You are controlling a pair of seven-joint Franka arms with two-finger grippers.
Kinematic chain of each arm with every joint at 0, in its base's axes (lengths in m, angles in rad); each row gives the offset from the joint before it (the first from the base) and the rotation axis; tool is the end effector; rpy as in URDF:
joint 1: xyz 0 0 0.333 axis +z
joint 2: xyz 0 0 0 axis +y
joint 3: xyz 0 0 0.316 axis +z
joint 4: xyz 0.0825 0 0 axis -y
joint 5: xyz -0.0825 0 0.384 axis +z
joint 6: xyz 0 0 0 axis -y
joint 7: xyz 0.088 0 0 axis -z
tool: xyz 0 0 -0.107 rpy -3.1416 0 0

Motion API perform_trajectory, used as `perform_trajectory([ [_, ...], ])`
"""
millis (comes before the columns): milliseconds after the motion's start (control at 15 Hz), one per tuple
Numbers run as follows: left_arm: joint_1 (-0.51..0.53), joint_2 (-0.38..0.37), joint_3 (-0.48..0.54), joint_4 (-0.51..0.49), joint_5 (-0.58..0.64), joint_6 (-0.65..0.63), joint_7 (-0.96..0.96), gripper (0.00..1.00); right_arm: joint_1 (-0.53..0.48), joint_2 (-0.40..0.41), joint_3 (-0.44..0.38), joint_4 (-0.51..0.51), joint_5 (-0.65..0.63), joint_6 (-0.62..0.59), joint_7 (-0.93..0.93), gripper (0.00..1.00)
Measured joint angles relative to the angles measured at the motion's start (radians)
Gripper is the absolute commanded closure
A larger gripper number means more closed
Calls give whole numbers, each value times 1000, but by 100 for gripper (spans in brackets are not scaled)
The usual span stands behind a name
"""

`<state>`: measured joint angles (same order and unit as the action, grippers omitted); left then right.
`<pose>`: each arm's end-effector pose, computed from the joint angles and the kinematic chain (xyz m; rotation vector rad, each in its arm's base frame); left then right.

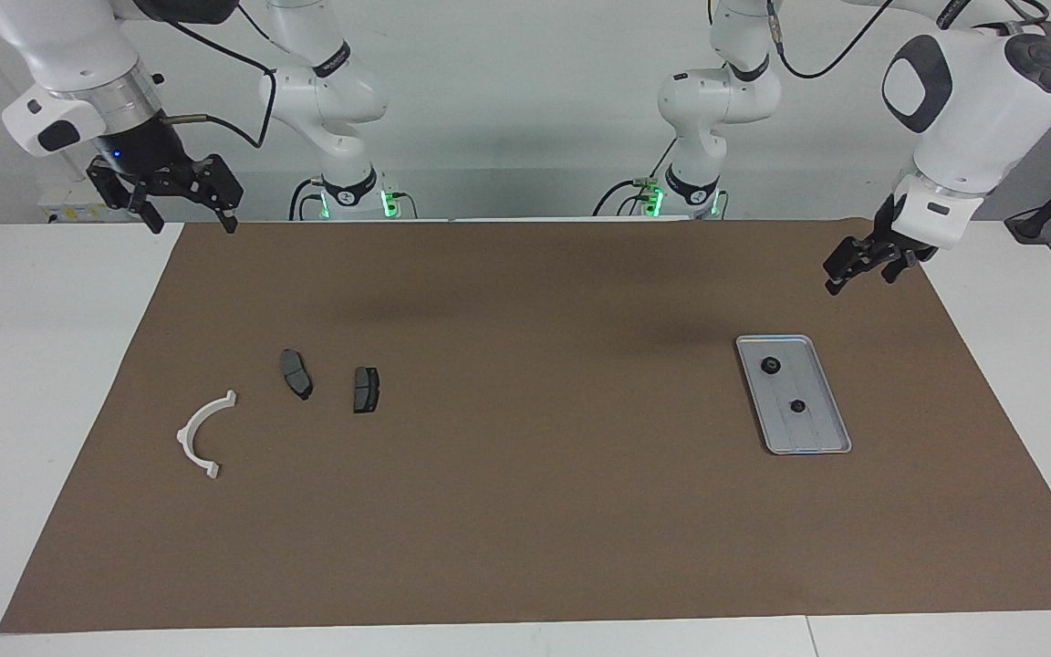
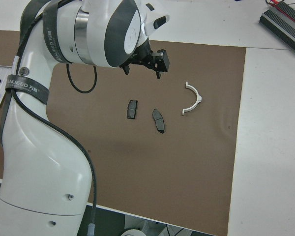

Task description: Pick bearing gear from pile to tray

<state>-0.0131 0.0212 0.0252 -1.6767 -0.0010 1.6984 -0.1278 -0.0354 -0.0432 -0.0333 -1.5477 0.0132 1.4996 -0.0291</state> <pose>0.5686 0.0067 0.5734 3.1334 0.2197 0.0008 0.5328 -0.0356 0.6526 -3.1262 0.0604 0.0066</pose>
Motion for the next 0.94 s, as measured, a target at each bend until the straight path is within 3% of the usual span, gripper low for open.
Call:
perform_trajectory([
  [935,4,3,-19,36,-17,-24,3,0,-1,0,0,1,0,-4,0,0],
])
